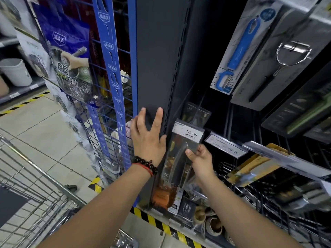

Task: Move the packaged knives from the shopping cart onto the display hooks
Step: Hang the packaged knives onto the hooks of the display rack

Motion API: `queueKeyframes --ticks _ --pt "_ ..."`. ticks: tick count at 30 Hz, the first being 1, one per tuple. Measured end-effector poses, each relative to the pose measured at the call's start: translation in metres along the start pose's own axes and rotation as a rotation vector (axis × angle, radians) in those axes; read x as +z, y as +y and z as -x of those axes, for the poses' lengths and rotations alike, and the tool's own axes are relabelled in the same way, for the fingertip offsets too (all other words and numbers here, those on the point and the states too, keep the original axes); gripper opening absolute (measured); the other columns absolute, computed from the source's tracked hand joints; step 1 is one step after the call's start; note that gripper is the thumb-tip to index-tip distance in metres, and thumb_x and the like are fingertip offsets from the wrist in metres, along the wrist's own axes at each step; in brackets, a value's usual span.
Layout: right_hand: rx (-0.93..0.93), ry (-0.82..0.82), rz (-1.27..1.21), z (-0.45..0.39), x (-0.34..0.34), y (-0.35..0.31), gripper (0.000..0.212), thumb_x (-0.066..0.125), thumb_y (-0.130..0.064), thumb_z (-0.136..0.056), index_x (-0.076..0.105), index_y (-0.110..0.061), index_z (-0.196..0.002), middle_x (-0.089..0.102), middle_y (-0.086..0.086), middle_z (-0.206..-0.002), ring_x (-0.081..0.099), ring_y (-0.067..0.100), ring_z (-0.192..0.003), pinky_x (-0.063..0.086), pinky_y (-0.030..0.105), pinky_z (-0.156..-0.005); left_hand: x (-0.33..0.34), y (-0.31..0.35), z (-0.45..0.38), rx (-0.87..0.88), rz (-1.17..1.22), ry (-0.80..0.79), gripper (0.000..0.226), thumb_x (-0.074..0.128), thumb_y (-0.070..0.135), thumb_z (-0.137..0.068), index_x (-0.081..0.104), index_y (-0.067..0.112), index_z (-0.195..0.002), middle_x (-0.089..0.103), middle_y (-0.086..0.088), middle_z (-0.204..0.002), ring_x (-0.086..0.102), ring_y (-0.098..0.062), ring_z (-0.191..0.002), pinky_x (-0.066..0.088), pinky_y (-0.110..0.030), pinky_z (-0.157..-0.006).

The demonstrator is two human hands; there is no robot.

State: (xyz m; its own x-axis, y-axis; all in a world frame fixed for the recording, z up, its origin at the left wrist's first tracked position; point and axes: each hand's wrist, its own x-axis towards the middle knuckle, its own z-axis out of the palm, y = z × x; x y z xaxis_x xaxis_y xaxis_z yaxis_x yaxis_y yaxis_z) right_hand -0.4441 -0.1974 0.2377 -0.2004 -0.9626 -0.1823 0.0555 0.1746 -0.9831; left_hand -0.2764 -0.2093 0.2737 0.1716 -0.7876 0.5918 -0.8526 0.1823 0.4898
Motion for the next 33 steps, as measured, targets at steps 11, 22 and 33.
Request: queueKeyframes --ticks 11,22,33 --pt "0.047 0.058 -0.022 -0.022 0.002 0.001 0.019 0.061 -0.002 -0.091 0.062 -0.021 -0.088 0.071 0.001 -0.090 0.066 0.022 -0.087 0.053 0.036 -0.078 0.003 -0.013 -0.001 0.109 -0.086 0.043 0.104 0.084 0.026 -0.067 0.014 0.037 -0.144 0.016 -0.014 -0.146 0.023 -0.039 -0.125 0.032 -0.057 -0.106" --pt "-0.031 -0.004 0.029 0.005 -0.001 0.008 0.018 0.059 0.007 -0.089 0.061 -0.010 -0.096 0.074 -0.002 -0.092 0.070 0.005 -0.083 0.053 0.015 -0.069 0.006 -0.013 -0.002 0.110 -0.053 0.055 0.102 0.082 0.023 -0.068 0.014 0.037 -0.144 0.014 -0.014 -0.147 0.022 -0.041 -0.124 0.033 -0.062 -0.103" --pt "-0.063 0.016 0.026 -0.010 0.008 -0.005 0.025 0.057 0.007 -0.091 0.053 -0.015 -0.080 0.062 -0.017 -0.060 0.059 -0.004 -0.061 0.049 0.011 -0.061 0.006 -0.012 -0.002 0.104 -0.015 0.050 0.102 0.083 0.021 -0.068 0.014 0.037 -0.143 0.014 -0.012 -0.147 0.021 -0.039 -0.125 0.035 -0.066 -0.098"
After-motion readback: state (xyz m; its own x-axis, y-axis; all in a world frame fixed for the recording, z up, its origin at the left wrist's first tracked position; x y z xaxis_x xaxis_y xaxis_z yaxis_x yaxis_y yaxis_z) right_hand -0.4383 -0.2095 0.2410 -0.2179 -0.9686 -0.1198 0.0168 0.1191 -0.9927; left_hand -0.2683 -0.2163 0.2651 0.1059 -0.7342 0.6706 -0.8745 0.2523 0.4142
